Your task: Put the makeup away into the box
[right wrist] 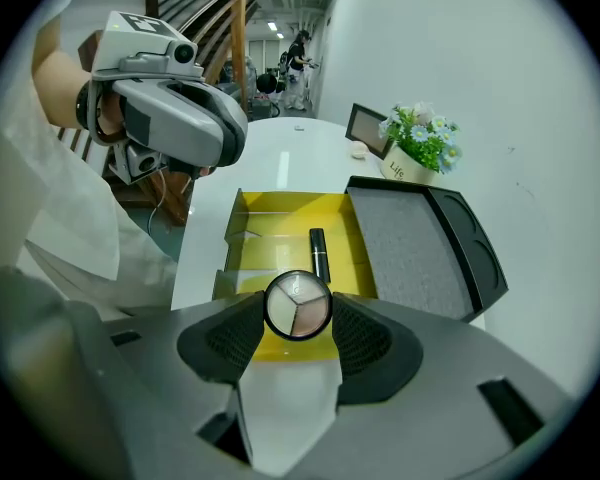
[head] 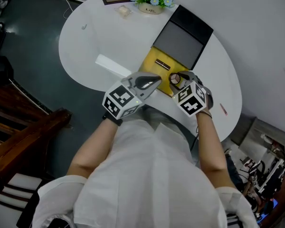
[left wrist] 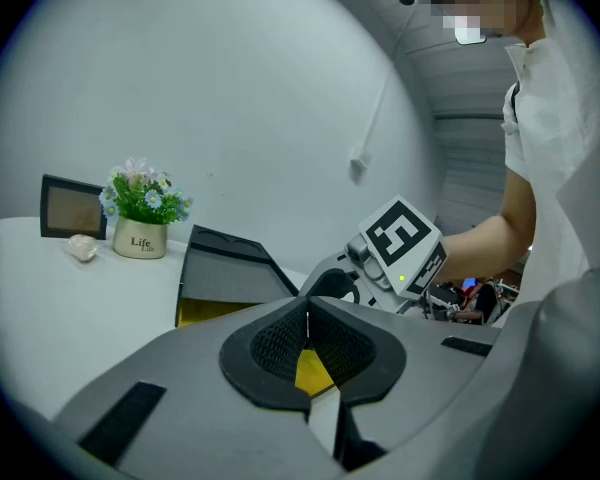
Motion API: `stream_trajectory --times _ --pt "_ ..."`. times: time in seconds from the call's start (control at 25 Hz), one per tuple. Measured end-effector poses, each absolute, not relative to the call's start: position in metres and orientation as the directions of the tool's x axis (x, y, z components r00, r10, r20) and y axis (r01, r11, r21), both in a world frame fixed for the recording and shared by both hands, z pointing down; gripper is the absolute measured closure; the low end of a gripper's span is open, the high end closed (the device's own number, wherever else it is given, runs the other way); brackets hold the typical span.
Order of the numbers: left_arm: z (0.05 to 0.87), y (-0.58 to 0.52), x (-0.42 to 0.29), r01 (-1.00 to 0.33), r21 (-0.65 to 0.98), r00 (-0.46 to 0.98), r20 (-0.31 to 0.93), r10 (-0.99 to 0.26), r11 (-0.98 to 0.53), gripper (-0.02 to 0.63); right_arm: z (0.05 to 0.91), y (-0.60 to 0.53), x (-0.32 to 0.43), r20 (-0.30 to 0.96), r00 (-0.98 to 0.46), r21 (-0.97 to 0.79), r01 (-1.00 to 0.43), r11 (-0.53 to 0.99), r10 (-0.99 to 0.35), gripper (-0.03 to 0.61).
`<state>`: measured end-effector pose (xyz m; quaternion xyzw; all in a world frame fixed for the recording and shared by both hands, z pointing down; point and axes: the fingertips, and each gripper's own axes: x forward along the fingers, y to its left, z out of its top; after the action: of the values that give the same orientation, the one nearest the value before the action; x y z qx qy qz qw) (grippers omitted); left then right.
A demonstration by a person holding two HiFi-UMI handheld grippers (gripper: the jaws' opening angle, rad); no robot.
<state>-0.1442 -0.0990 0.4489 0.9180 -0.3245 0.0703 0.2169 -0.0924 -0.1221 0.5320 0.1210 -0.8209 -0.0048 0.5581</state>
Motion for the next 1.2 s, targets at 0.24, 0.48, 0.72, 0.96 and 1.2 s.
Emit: stream_trajectory --times 0.24,0.48,0.72,0.96,1.2 --pt "0.451 -0.096 -0.181 -0.651 0.345 0.759 0.283 -0.587 -0.676 0.595 0.549 -0.119 -0.128 0.925 -0.339 0.129 -0.151 0.98 -0.174 0.38" --pt "0.454 -0.093 -0.214 -0.677 0.339 0.736 0.296 -0.609 -0.653 0.594 0.563 -0.12 -0.159 0.93 -0.335 0.123 -0.112 0.986 -0.154 0.38" --pt "0.457 -0.091 -0.238 -0.697 0.332 0.717 0.312 -0.624 -0.635 0.595 0.578 -0.118 -0.185 0.932 -0.334 0.123 -0.077 0.989 -0.142 0.38" --pt "0.456 -0.089 -0.247 -0.704 0.324 0.71 0.314 -0.63 -0.632 0.595 0.59 -0.12 -0.2 0.937 -0.323 0.128 -0.048 0.991 -0.137 0.38" --pt "0.459 -0.084 -0.25 -0.706 0.325 0.708 0.322 -0.629 -0.629 0.594 0.593 -0.121 -0.206 0.934 -0.332 0.126 -0.048 0.991 -0.134 0.38"
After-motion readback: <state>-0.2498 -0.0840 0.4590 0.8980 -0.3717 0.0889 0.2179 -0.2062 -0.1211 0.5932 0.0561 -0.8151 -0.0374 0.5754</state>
